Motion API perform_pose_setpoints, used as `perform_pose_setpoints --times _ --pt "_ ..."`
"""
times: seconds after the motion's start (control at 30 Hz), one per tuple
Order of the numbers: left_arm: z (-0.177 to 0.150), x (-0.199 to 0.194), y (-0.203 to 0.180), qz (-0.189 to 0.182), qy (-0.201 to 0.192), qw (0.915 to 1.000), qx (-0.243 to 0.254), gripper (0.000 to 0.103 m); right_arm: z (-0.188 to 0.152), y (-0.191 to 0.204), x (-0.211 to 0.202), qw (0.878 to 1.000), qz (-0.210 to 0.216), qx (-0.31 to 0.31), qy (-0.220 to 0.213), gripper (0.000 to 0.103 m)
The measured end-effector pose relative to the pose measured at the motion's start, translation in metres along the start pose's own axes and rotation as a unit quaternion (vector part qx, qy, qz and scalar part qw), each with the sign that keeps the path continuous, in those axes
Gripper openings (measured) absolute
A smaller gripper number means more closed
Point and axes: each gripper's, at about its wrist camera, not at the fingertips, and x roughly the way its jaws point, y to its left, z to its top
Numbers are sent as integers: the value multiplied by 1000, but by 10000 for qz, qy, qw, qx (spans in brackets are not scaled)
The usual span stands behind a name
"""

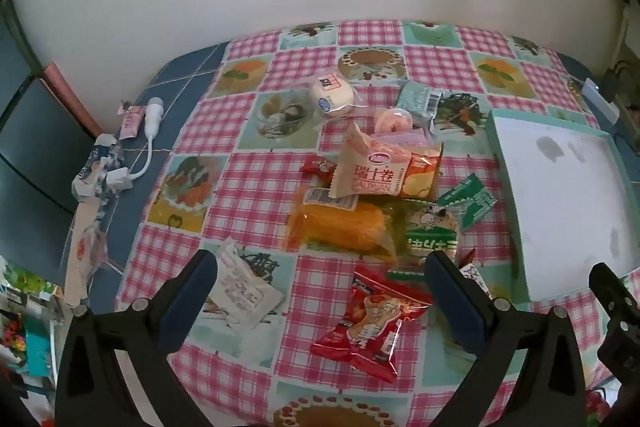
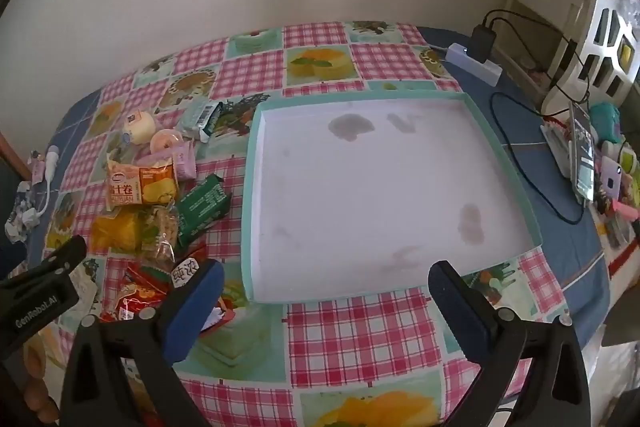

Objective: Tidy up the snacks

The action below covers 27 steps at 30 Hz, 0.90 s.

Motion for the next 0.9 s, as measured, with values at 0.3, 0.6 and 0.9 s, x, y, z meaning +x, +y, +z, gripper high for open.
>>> perform_pose_setpoints --times 0.3,0.6,0.9 --pt "-2 -1 -10 -128 -30 9999 88 103 -1 2 -1 9997 -224 -106 -48 103" --pt "0 1 -8 -187 1 9996 219 103 -1 -3 -2 9998 -209 10 7 103" --pt "-1 2 -10 -186 24 9995 236 103 -1 -5 -1 9997 -206 78 40 103"
